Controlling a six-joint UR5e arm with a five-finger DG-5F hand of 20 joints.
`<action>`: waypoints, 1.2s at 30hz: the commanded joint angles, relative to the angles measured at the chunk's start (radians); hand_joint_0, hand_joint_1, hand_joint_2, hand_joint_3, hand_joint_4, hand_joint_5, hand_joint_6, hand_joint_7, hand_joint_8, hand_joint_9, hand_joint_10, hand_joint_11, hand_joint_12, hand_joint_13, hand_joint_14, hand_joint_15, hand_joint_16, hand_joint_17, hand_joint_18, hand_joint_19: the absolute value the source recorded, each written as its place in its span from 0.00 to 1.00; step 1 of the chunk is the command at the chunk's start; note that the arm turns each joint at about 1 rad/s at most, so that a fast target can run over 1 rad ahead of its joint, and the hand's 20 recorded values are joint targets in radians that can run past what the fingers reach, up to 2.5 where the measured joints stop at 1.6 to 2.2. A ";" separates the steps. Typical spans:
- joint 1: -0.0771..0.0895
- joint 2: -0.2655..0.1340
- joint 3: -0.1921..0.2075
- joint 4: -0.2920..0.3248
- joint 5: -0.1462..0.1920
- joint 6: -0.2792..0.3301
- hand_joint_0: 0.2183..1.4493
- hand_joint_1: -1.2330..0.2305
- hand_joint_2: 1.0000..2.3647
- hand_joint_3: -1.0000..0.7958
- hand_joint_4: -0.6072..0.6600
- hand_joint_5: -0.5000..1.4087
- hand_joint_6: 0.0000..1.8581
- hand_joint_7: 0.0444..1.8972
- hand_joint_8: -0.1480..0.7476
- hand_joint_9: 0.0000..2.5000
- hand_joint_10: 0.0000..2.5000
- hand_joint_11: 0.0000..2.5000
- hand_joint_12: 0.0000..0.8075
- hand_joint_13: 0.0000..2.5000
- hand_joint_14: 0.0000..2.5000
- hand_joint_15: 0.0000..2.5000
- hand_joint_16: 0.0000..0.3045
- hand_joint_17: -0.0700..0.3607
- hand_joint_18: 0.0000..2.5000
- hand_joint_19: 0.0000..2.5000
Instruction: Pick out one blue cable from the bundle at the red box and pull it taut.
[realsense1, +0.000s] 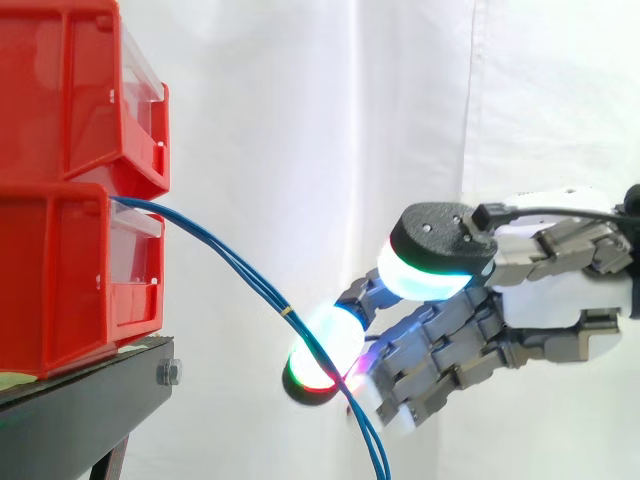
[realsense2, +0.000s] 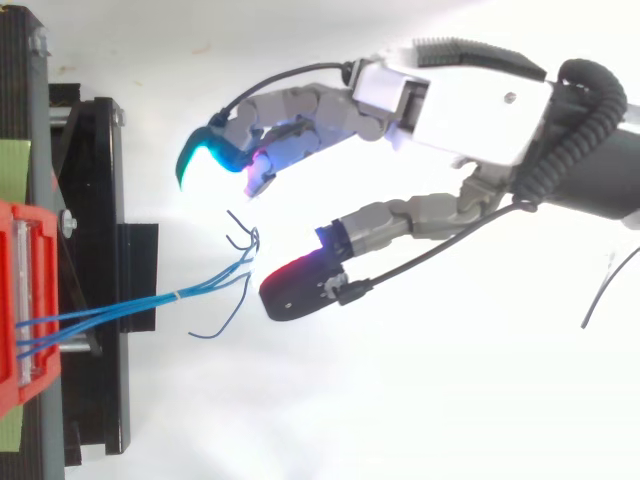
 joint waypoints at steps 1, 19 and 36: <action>0.000 -0.033 0.025 0.026 -0.033 0.005 0.24 0.36 0.00 0.28 0.65 0.17 0.27 0.45 0.47 0.29 0.01 0.19 0.40 0.25 0.01 0.15 0.15 0.40 0.19 0.18; 0.003 -0.089 0.033 0.193 -0.083 0.025 0.26 0.35 0.00 0.28 0.64 0.19 0.27 0.55 0.46 0.30 0.01 0.21 0.40 0.26 0.01 0.16 0.15 0.40 0.21 0.19; 0.004 -0.120 0.034 0.239 -0.133 0.031 0.31 0.37 0.00 0.30 0.61 0.20 0.27 0.60 0.46 0.32 0.01 0.21 0.39 0.27 0.01 0.17 0.14 0.39 0.23 0.20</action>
